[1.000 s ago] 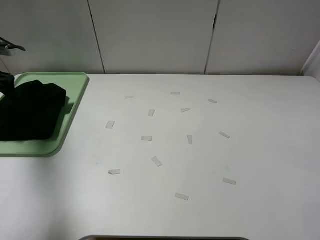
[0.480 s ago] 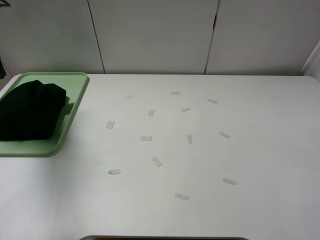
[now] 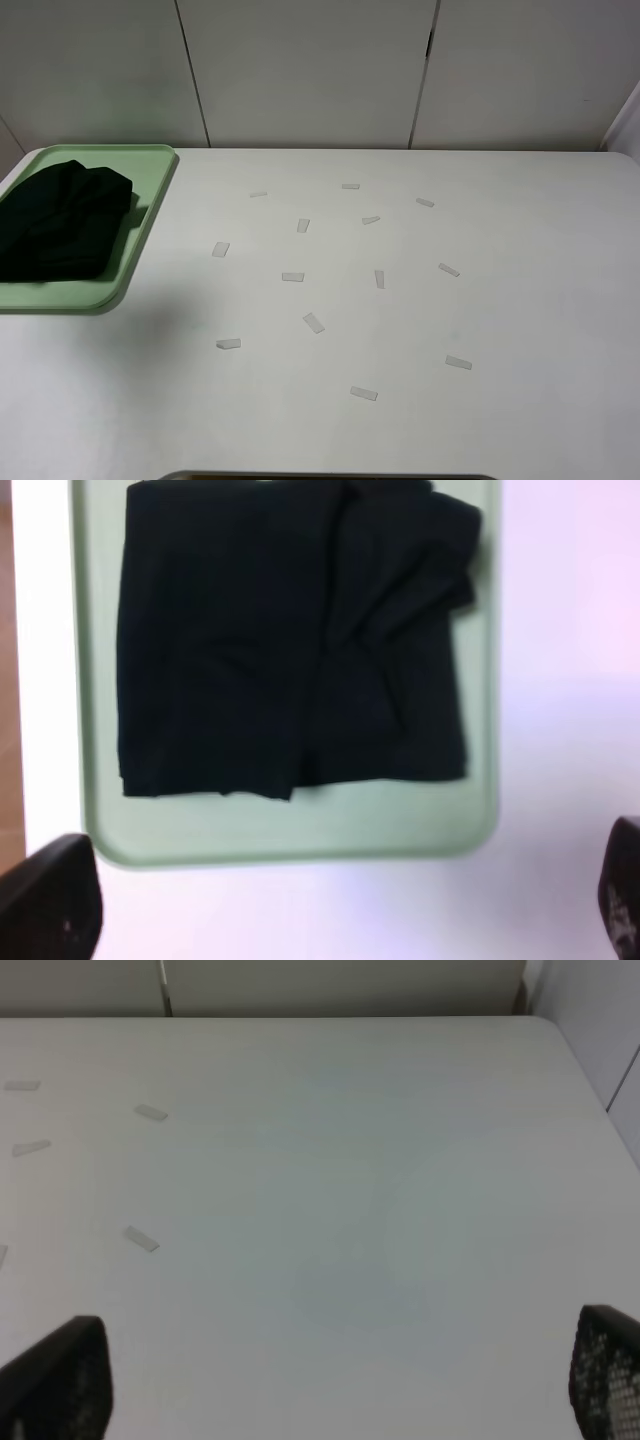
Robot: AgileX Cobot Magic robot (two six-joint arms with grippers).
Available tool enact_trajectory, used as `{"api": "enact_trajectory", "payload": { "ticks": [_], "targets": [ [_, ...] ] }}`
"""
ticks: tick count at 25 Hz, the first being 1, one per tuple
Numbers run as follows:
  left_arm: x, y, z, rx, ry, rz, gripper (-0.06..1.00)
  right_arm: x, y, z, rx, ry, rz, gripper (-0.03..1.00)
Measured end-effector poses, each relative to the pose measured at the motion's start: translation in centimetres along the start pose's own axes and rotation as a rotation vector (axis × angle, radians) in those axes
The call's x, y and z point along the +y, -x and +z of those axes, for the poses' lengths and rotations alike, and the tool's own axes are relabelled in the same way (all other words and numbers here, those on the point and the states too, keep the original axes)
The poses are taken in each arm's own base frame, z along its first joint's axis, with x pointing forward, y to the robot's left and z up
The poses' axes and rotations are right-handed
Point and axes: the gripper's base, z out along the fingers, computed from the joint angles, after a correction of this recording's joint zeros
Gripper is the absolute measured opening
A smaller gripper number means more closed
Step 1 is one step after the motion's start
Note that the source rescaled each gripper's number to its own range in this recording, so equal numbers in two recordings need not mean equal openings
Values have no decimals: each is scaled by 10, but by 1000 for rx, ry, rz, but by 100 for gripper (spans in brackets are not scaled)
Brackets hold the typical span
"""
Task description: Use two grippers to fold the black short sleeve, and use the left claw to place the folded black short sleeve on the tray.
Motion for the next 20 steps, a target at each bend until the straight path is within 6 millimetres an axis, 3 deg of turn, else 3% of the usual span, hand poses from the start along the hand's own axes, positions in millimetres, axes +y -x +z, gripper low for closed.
{"api": "enact_trajectory", "payload": {
  "ticks": [8,20],
  "targets": [
    [-24,-55,-29,-61,-45,56,100,0,0,0,0,0,0,100],
    [-59,-156,-51,-216,-63,109,100,0,0,0,0,0,0,100]
  ]
}}
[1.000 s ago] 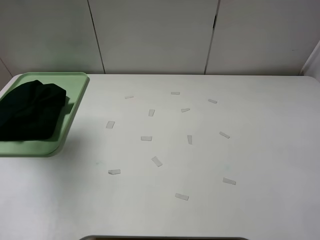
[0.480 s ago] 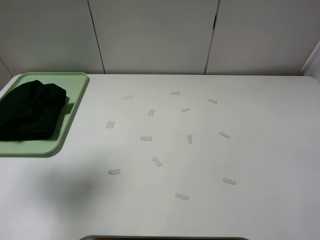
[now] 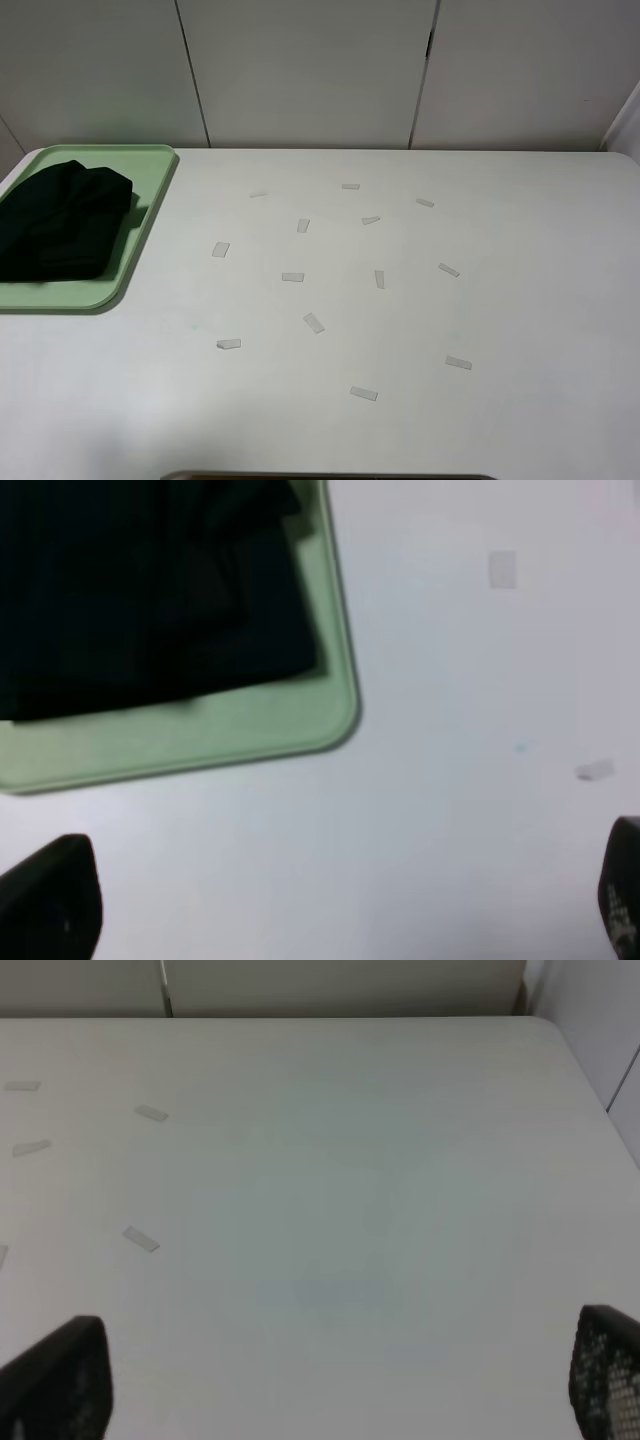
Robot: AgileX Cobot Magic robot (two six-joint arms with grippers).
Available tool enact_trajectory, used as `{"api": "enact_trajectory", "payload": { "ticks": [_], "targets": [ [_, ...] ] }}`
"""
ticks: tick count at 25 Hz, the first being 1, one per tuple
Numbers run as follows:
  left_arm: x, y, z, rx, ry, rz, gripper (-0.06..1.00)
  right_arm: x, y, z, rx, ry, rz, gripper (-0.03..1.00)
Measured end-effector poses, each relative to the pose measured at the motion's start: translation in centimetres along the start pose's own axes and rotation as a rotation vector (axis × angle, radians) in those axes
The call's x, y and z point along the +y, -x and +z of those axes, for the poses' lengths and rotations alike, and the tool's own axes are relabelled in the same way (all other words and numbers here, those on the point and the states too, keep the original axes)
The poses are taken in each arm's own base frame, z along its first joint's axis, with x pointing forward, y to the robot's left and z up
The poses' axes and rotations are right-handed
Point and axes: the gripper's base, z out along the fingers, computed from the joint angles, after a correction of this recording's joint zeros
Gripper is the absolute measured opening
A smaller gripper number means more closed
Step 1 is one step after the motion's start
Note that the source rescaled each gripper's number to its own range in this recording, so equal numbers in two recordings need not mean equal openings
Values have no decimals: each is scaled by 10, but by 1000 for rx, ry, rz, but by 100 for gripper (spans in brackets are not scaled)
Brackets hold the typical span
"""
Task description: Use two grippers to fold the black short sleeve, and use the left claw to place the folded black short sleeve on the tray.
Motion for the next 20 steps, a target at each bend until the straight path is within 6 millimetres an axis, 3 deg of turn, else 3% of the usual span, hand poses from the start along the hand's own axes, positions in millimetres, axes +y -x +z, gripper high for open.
{"api": "enact_trajectory", "payload": {
  "ticks": [6,16,20],
  "targets": [
    [-21,-49,-15,-42,9,27,100,0,0,0,0,0,0,100],
    [-50,-111,-51,-318,105,128,100,0,0,0,0,0,0,100],
    [-54,-134,-55,-387,118,171,100,0,0,0,0,0,0,100]
  ]
}}
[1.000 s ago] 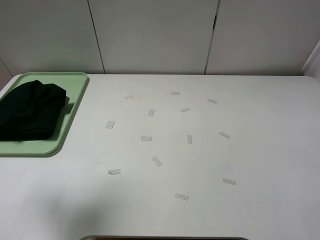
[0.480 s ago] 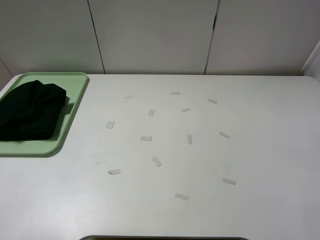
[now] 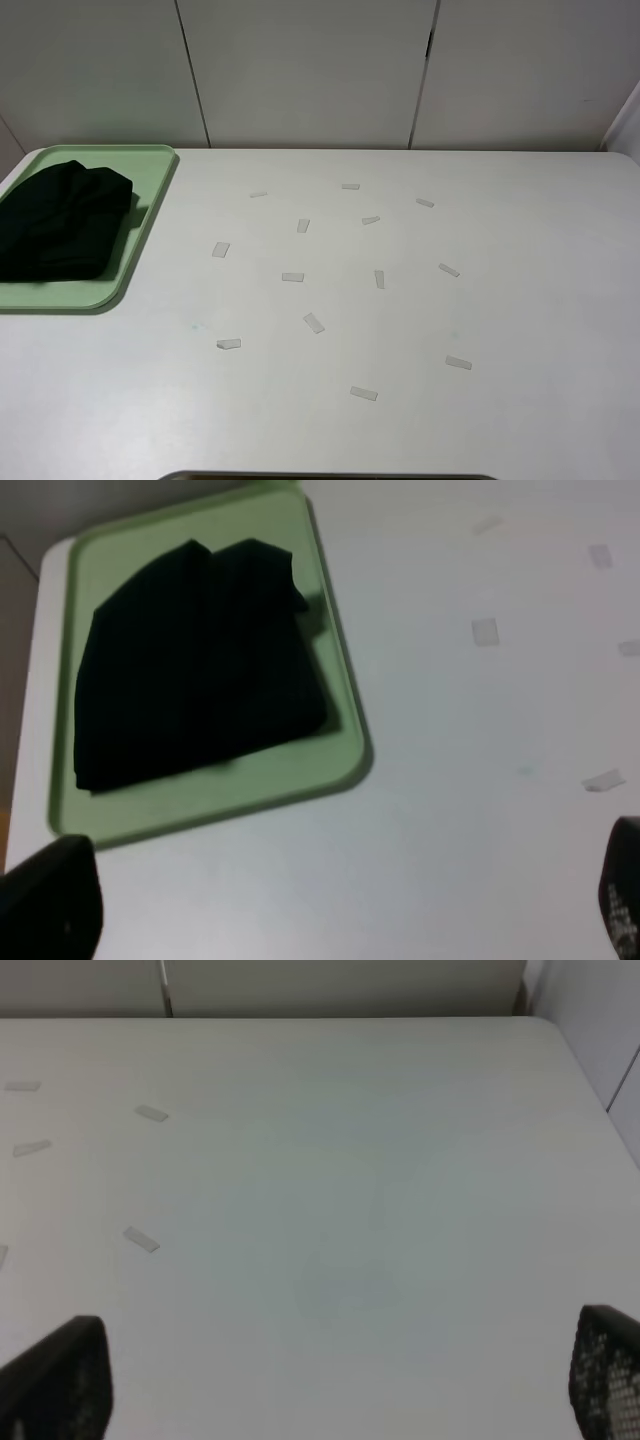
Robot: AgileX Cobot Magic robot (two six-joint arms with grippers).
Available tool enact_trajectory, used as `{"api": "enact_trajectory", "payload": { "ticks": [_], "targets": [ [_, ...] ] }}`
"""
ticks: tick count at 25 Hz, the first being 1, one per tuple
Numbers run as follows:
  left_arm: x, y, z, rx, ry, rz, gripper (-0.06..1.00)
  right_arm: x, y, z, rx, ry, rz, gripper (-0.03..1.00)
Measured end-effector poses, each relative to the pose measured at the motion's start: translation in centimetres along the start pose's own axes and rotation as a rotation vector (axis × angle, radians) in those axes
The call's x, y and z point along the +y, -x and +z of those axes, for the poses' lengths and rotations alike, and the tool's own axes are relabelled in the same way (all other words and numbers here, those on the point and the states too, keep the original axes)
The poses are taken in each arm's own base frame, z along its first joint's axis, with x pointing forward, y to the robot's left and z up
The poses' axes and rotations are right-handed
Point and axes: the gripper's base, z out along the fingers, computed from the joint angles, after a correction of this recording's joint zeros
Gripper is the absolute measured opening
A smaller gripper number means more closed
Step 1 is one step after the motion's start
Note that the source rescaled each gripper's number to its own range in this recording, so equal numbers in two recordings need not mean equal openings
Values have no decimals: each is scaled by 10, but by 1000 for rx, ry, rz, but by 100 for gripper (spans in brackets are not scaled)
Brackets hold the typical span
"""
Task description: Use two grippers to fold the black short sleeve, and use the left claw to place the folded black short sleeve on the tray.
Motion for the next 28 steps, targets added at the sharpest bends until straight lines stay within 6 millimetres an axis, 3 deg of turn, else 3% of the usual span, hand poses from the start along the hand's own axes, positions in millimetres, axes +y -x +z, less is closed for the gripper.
{"api": "enact_trajectory", "payload": {
  "ticks": [6,15,28],
  "targets": [
    [4,-27,5,10,10,-67,100,0,0,0,0,0,0,100],
    [9,-54,40,45,-55,-119,100,0,0,0,0,0,0,100],
    [9,-55,42,43,-61,-124,100,0,0,0,0,0,0,100]
  ]
}}
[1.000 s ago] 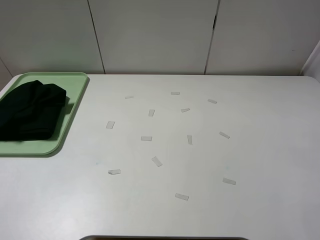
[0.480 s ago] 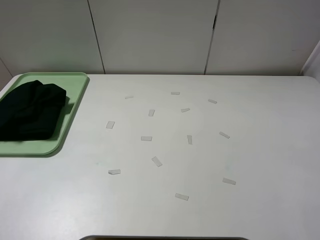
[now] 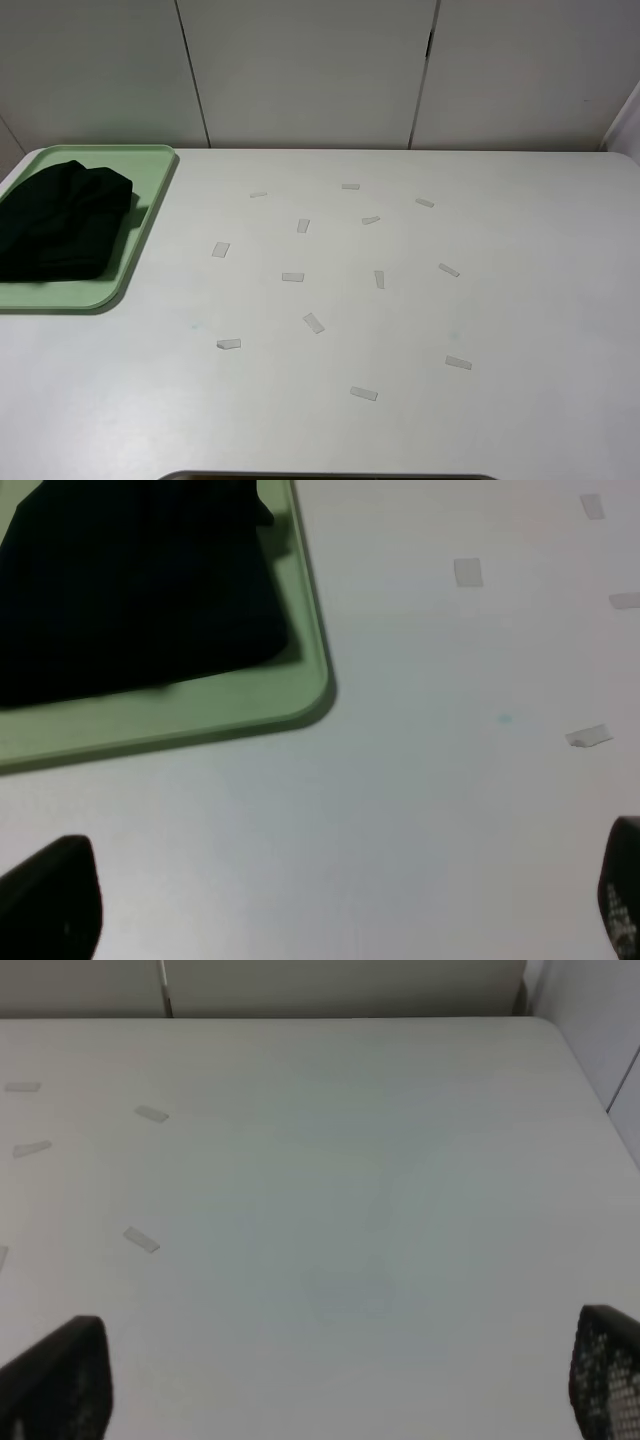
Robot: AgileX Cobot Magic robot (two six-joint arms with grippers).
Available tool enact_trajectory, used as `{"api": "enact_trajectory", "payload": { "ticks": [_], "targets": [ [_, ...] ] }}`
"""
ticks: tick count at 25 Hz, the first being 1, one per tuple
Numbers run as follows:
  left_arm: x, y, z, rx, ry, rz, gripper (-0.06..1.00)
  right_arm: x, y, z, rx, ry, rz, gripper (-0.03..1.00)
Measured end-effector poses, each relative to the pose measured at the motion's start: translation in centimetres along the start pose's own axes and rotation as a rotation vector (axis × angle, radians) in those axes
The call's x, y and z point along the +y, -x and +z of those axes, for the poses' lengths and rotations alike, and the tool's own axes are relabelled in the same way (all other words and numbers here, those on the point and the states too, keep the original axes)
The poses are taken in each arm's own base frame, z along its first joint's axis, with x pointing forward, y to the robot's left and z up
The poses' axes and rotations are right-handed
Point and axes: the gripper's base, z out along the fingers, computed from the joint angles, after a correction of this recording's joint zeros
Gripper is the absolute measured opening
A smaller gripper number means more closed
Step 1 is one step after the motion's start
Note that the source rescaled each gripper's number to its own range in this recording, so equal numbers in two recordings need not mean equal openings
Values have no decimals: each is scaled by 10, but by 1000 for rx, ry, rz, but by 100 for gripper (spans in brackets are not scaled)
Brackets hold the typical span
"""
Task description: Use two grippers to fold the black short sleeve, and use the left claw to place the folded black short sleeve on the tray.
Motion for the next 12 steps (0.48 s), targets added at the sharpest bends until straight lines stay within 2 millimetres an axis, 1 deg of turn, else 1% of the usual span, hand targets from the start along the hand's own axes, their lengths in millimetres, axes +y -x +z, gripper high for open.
{"api": "enact_trajectory", "payload": {
  "ticks": [12],
  "targets": [
    [0,0,0,-1,0,0,100,0,0,0,0,0,0,100]
  ]
}}
